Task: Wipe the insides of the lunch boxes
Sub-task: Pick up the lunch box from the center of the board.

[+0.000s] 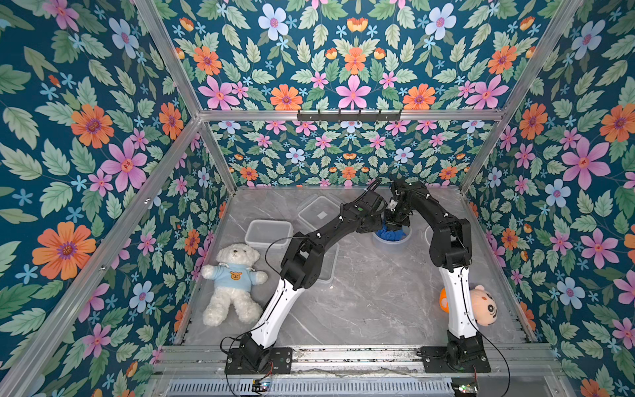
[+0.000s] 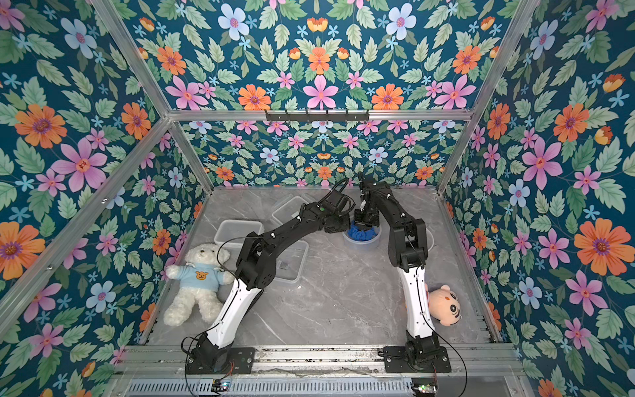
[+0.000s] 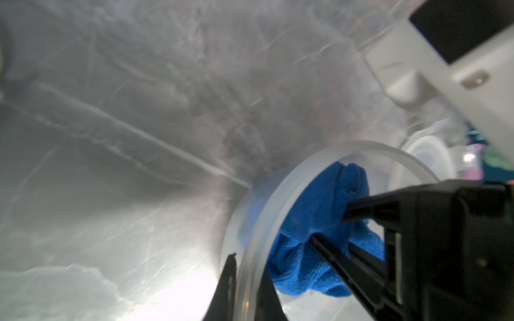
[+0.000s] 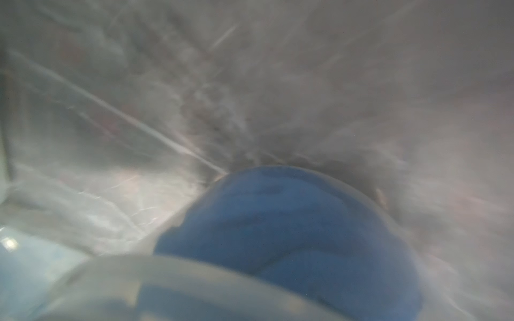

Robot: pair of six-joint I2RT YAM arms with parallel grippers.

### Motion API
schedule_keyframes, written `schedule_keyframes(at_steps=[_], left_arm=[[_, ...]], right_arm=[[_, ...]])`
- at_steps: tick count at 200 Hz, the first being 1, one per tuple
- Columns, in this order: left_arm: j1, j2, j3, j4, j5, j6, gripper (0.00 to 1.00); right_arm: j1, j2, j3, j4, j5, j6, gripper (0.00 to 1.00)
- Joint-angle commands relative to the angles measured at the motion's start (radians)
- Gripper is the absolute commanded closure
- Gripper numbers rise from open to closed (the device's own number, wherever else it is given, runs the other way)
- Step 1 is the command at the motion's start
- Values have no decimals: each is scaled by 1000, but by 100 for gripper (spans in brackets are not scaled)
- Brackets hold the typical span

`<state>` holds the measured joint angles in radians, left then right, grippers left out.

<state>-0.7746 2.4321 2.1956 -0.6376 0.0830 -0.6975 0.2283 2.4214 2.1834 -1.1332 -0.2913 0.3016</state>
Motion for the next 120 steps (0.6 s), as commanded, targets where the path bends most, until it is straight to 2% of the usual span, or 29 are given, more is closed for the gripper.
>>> schedule_keyframes(at_steps=[1,21,42,63,78,106,120], left_arm=[[-10,-21,-2,-31,-42,38,99],[-11,-20,-10,-38,-83,40,99],[-11,-22,-17,-37,-116,40,99],[-9,-24,-17,-31,-134,32,100],[-11,-28,-19,-28,-150,28,100],[-8,-39,-18,-29,-170,26,100],[-8,-48,-26,-34,-181,28,100]], right_arm=[[30,-1,-11,128,-240,22,100],[56,-14,-34,86,-253,11,100],[60,-85,-161,65,-248,11,100],[59,-149,-273,-13,-158,-34,100],[60,-186,-342,-79,-17,-69,100],[57,-192,-352,-230,420,-77,100],[46,-167,-308,-276,505,-73,100]])
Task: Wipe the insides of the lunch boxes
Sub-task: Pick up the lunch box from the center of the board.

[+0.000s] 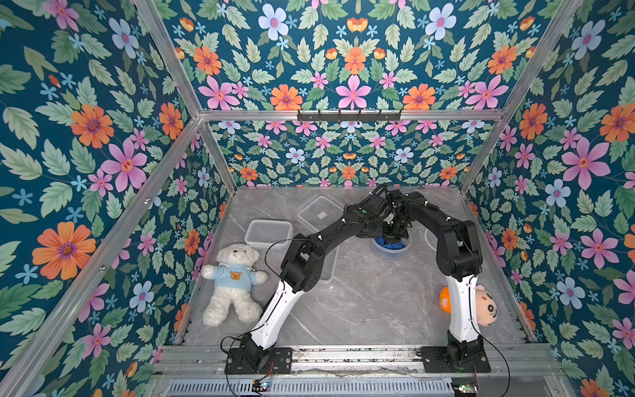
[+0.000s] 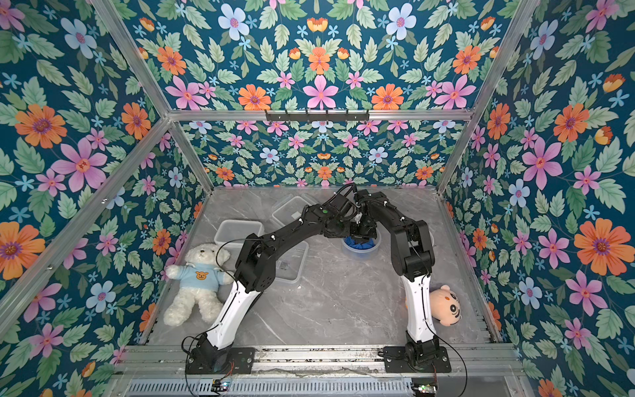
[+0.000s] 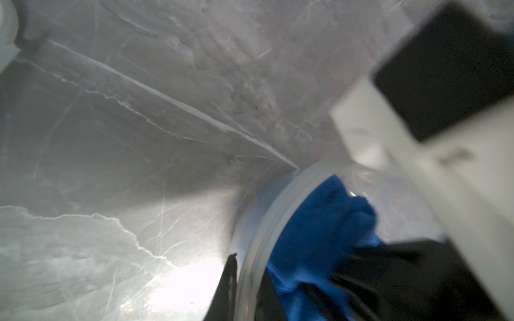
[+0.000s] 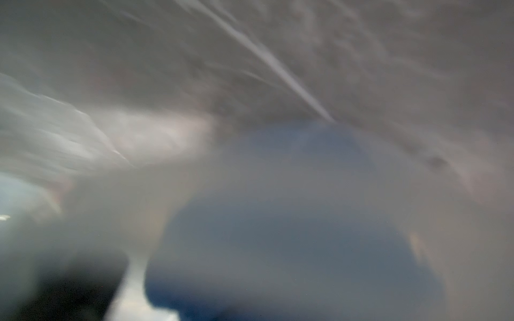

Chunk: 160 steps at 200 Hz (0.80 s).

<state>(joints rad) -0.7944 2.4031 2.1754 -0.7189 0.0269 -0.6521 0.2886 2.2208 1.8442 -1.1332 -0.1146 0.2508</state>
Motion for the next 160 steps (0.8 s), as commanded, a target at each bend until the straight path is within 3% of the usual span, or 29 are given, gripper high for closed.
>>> schedule_keyframes(at_steps=[1,32,71,91,115,160], left_arm=[[12,-19,-6,47,-126,-18,100],[11,-62,-70,62,-141,-15,100],[5,-104,-158,132,-99,-21,100],[-2,-96,-158,146,-79,-24,100],[-4,-84,-153,166,-60,-41,100],[-2,-69,-146,205,-53,-55,100]], right_arm=[[-15,35,34,-278,331,-22,100],[-45,112,210,-339,423,11,100],[-46,287,582,-350,389,52,100],[-35,316,663,-227,207,55,100],[-26,299,618,-100,-82,70,100],[-18,109,218,195,-471,121,100]])
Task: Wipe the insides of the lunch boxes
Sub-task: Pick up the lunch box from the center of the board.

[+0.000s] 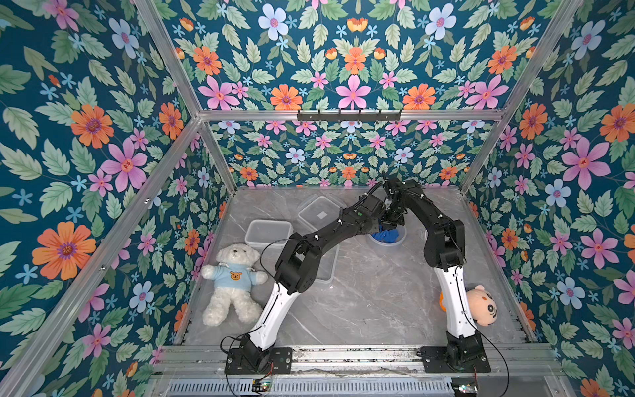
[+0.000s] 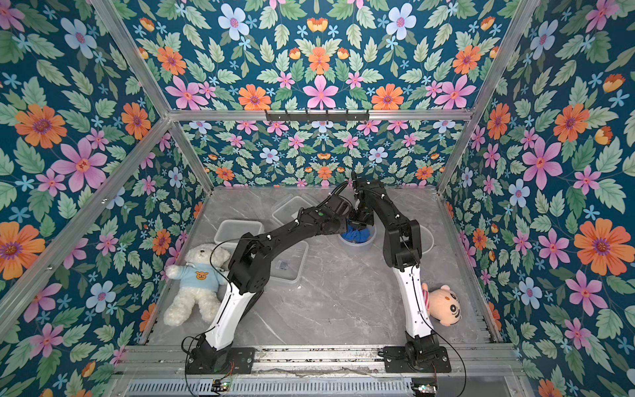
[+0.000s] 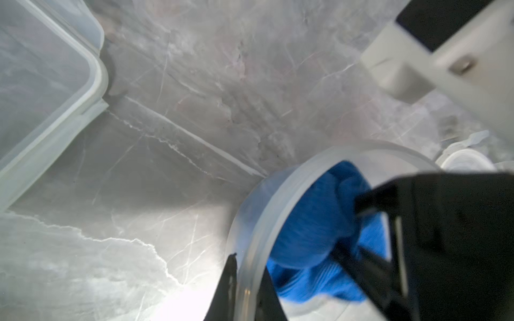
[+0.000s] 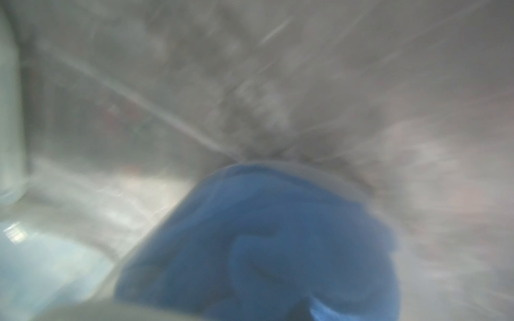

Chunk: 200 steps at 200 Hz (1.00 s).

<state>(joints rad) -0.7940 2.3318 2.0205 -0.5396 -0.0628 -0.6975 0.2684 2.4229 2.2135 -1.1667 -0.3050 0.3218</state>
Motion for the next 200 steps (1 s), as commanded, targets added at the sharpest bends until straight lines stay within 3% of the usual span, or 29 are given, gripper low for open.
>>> schedule_keyframes(at_steps=[1,21,41,66,99,121,144,156,200], left_arm=[[-2,3,9,25,37,-10,100],[3,7,15,29,31,-20,100],[13,4,11,37,26,-32,100],[23,-1,16,44,14,-40,100],[27,-9,26,34,-5,-36,100],[26,-23,17,21,-29,-30,100],[27,-42,3,13,-42,-21,100],[26,-53,-7,11,-48,-18,100],[21,-81,-54,28,-18,-10,100]], right_arm=[[3,-97,-160,234,-288,52,100],[6,-181,-295,268,-406,72,100],[19,-289,-453,256,-407,55,100],[31,-386,-616,200,-360,6,100],[32,-467,-715,113,-218,-58,100],[32,-483,-705,16,-56,-103,100],[30,-487,-668,-61,272,-84,100],[16,-476,-630,-83,383,-58,100],[-41,-395,-375,5,470,30,100]])
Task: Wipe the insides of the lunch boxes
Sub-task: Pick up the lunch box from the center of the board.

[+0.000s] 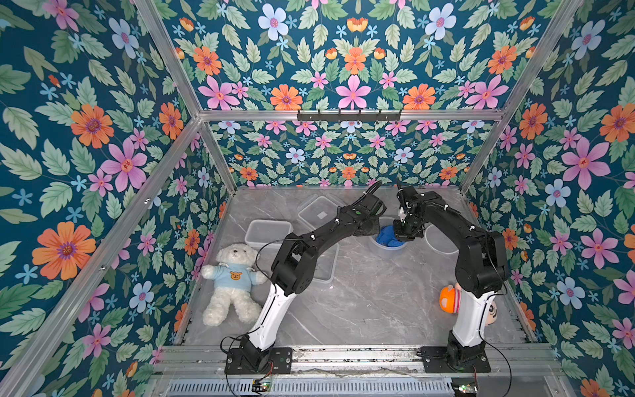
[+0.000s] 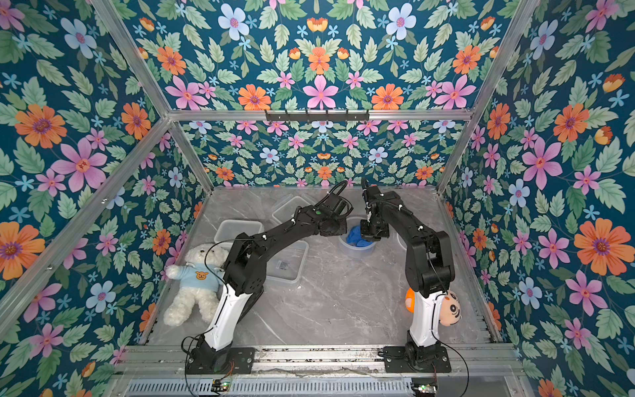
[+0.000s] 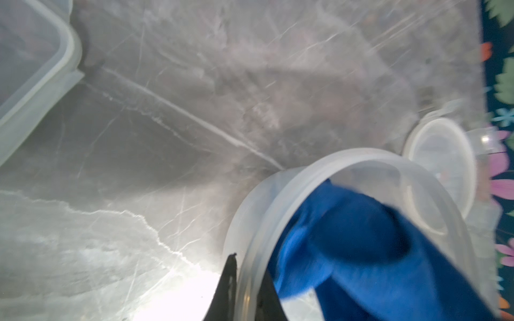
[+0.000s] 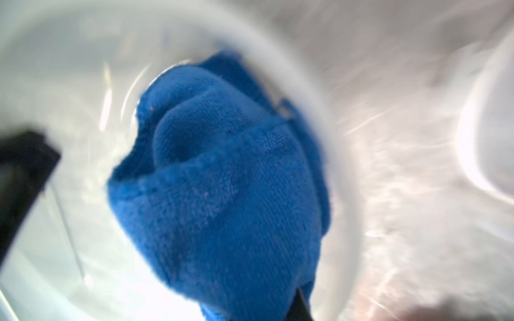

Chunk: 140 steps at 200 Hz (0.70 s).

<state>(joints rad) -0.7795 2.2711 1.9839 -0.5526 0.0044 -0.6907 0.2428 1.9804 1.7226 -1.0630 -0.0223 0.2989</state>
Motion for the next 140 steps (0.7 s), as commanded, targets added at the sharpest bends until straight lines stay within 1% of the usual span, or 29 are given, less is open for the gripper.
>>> schedule_keyframes(at_steps=[1,13,32,45,63,72,85,100,122,132,140], left_arm=[[6,-22,-19,41,-84,-17,100],[1,-21,-25,48,-72,-15,100],[-6,-8,-23,64,-42,-15,100],[-9,4,-15,71,-26,-16,100],[-9,18,2,73,-21,-17,100],[-9,23,14,70,-20,-16,100],[-6,25,24,68,-28,-14,100],[-3,29,33,66,-29,-13,100],[-1,35,43,47,-32,-10,100],[-1,32,37,43,-34,-9,100],[0,30,34,40,-35,-10,100]], right_arm=[[-16,52,126,-98,187,55,100],[-14,109,246,-96,174,65,100],[-4,193,398,-49,75,69,100],[16,241,470,1,-40,58,100],[49,302,530,45,-253,44,100],[71,326,547,29,-300,37,100],[85,330,519,30,-387,32,100],[70,262,381,122,-495,69,100],[11,111,181,319,-566,162,100],[-20,66,153,353,-572,187,100],[-34,53,170,332,-544,177,100]])
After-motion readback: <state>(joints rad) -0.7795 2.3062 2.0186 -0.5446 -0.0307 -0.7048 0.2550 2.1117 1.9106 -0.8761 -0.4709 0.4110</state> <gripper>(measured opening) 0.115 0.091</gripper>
